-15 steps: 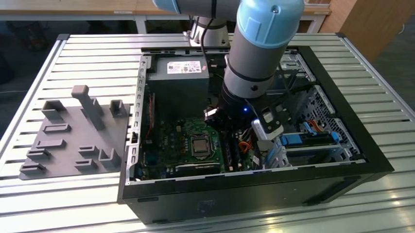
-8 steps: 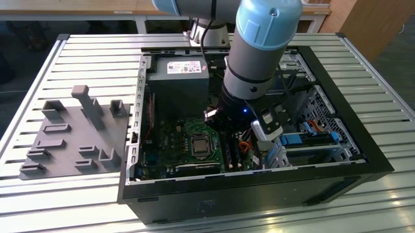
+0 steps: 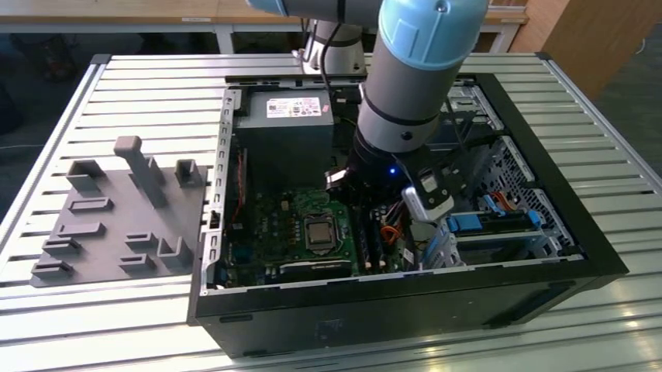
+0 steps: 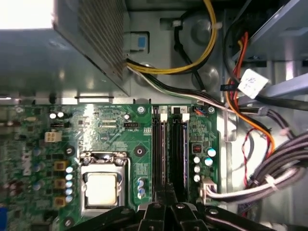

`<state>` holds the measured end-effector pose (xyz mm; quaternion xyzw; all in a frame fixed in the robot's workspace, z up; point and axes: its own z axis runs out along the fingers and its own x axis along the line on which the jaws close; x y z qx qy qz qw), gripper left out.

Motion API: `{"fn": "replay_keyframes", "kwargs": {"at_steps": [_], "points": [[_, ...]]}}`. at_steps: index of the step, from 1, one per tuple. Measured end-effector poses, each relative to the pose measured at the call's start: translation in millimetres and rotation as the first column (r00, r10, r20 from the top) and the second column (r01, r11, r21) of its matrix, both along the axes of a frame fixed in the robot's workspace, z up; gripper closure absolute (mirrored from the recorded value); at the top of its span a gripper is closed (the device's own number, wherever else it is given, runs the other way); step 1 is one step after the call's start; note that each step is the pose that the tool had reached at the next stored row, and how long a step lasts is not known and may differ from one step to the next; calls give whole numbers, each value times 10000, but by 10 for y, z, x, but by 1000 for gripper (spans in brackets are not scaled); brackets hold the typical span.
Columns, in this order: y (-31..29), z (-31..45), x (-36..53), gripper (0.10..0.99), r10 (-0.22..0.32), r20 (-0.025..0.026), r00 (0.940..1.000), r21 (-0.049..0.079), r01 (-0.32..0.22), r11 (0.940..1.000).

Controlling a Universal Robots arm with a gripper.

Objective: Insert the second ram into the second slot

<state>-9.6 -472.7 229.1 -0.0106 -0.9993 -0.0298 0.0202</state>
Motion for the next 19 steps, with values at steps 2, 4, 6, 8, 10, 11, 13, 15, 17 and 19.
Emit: {"fn": "replay_keyframes", "kwargs": {"at_steps": [2, 4, 6, 8, 10, 11, 13, 15, 17, 19], "points": [[0, 45, -6, 980, 0, 3, 10000, 13, 0, 10000], [0, 81, -7, 980, 1, 3, 10000, 12, -1, 10000], [0, 115, -7, 980, 2, 3, 10000, 12, -2, 10000], [0, 151, -9, 980, 1, 2, 10000, 11, -1, 10000], [0, 172, -9, 980, 1, 2, 10000, 10, -1, 10000], [0, 182, -10, 980, 1, 2, 10000, 11, -1, 10000], [0, 207, -10, 980, 0, 2, 10000, 10, 0, 10000], [0, 234, -12, 980, 0, 2, 10000, 13, 0, 10000], [0, 243, -13, 980, 1, 3, 10000, 19, -1, 10000], [0, 246, -14, 980, 1, 3, 10000, 24, -1, 10000]]}}
